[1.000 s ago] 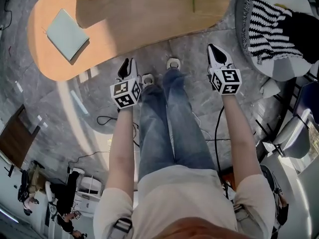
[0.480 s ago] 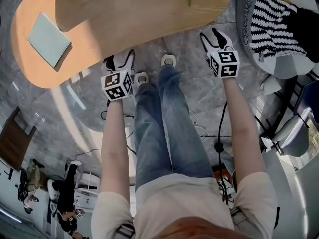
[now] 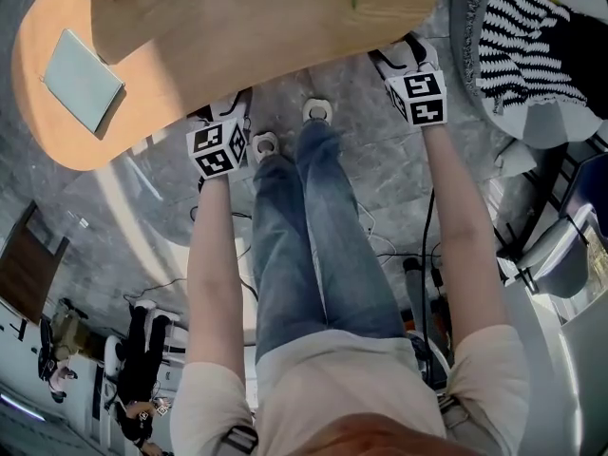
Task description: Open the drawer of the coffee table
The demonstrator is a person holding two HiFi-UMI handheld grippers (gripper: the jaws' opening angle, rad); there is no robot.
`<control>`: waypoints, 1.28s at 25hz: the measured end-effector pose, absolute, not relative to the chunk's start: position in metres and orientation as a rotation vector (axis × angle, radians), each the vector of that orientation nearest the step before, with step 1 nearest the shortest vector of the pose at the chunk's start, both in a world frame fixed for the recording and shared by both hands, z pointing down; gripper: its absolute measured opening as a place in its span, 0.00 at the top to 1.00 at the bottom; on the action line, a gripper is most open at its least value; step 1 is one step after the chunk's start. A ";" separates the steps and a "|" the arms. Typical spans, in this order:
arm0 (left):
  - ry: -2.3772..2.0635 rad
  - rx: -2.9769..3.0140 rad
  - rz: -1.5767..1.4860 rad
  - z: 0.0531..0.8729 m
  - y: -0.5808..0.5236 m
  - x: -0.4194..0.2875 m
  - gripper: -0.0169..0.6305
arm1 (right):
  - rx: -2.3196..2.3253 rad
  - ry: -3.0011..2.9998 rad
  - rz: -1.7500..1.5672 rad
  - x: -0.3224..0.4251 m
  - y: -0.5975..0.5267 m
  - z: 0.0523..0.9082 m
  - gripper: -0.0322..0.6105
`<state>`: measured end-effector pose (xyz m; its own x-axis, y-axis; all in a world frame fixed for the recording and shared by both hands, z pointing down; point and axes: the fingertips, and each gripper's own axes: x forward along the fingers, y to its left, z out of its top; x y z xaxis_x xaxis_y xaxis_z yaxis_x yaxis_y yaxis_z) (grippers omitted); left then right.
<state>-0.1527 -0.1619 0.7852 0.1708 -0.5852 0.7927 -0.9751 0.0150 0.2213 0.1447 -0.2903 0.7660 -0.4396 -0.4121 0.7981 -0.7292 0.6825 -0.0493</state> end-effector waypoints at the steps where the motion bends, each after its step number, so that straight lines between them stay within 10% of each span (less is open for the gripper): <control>1: -1.509 1.659 0.627 0.786 -0.163 -0.153 0.39 | 0.863 -2.087 0.500 0.144 -0.292 0.767 0.46; 32: -1.431 1.573 0.763 0.789 -0.088 -0.130 0.43 | 0.864 -1.996 0.601 0.172 -0.214 0.767 0.49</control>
<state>-0.1298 -0.0884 0.7894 0.1575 -0.4603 0.8737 -0.9819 0.0210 0.1881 0.1718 -0.2136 0.7672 -0.3935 -0.3470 0.8513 -0.7597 0.6443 -0.0885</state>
